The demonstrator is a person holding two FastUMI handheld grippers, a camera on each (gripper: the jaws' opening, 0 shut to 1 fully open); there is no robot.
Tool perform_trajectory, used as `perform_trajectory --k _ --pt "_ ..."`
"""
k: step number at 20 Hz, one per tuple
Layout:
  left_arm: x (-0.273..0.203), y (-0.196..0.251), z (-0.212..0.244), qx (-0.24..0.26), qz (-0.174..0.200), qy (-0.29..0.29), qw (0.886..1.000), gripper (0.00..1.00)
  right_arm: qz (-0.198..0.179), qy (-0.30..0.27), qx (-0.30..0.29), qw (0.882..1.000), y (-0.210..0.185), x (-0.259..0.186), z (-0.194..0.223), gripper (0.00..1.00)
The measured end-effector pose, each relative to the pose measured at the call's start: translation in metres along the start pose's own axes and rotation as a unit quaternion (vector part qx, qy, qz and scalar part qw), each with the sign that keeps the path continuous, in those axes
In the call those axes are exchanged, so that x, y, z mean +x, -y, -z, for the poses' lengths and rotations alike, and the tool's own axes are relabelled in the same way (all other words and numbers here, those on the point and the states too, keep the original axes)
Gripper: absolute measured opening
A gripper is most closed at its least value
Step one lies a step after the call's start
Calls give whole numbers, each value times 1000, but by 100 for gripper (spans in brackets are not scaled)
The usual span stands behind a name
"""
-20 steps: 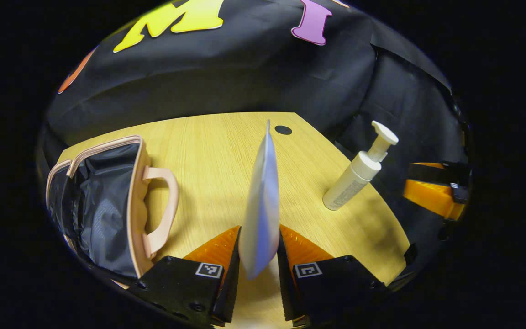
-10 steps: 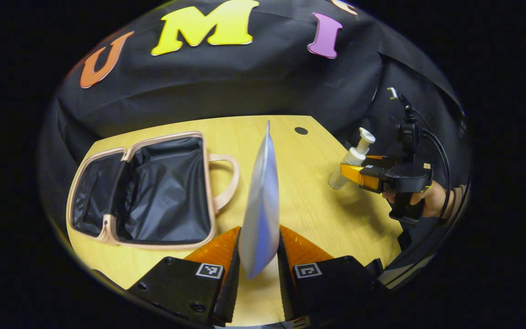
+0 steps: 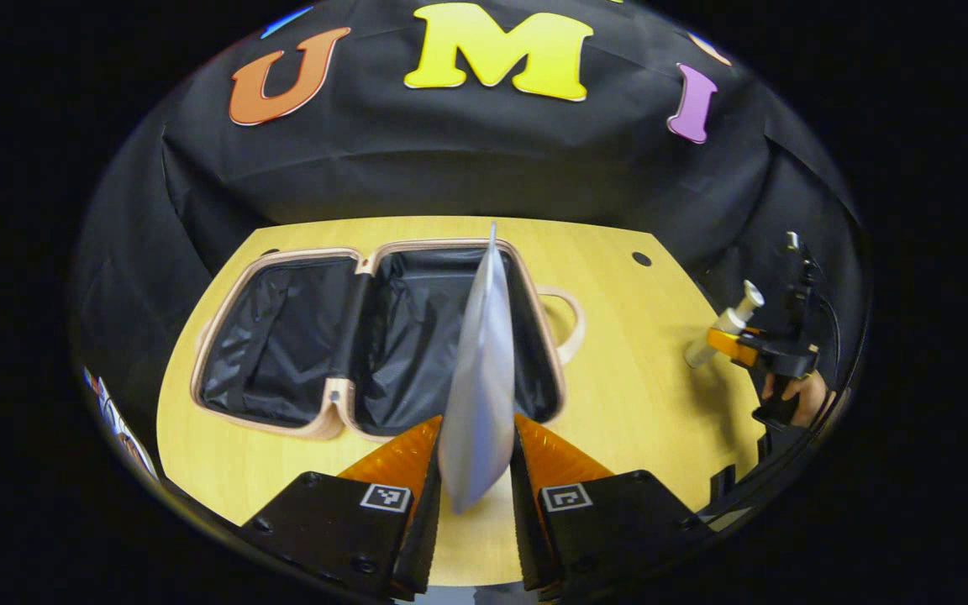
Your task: First open the suitcase, pack the skin care products into it, and then close the suitcase.
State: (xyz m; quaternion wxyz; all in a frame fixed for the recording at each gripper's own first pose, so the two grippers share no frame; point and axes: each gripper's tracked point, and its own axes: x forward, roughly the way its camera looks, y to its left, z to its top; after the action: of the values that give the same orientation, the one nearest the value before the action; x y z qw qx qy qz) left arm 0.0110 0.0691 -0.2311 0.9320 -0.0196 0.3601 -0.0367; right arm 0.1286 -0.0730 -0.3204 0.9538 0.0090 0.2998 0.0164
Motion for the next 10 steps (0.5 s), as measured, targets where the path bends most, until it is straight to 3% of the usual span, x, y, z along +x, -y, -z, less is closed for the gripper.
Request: perform_trajectory --k 8,10 --pt "84 -42 11 35 6 -83 996 42 -30 27 -7 999 -79 -91 -12 50" --pt "96 -43 19 35 4 -106 994 42 -21 39 -8 999 -88 -104 -21 47"
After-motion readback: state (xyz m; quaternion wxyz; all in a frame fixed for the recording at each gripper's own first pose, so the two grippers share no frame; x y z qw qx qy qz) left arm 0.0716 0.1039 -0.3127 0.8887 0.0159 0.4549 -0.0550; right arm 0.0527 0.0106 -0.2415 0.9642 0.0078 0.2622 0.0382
